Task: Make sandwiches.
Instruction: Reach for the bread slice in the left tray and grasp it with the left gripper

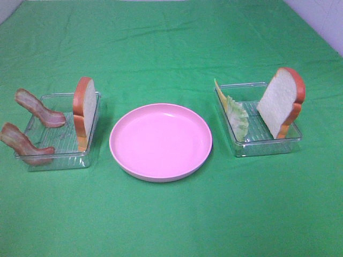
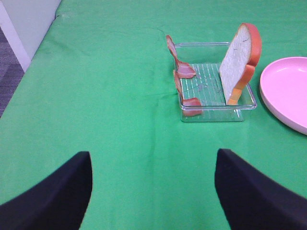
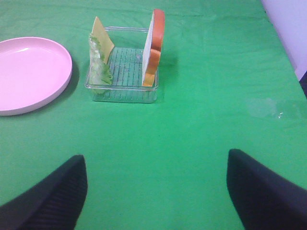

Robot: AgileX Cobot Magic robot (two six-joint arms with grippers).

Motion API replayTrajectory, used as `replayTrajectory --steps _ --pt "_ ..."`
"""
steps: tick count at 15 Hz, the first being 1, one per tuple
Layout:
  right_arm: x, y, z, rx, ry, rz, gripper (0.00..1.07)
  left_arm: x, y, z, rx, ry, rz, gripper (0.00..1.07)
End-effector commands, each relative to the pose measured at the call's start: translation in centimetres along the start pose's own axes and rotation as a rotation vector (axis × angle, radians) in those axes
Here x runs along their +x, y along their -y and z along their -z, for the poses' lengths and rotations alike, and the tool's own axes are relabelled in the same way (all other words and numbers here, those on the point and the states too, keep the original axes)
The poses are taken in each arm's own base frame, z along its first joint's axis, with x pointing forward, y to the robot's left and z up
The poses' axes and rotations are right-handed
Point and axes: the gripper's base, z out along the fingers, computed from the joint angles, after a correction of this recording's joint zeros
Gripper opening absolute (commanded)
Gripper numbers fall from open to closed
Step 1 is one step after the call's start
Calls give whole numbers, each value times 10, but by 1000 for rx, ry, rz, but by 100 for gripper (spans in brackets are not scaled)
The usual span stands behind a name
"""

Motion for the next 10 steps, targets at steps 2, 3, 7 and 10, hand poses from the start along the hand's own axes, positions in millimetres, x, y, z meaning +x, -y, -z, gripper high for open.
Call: replayTrajectory --steps 2,3,7,10 --pt "1 0 1 11 15 6 76 2 1 1 4 20 4 69" --pt "1 0 1 11 15 6 76 2 1 1 4 20 4 69" --pt "1 0 1 11 15 6 76 2 1 1 4 20 4 69" --pt "1 0 1 11 15 6 76 2 1 1 4 20 4 69"
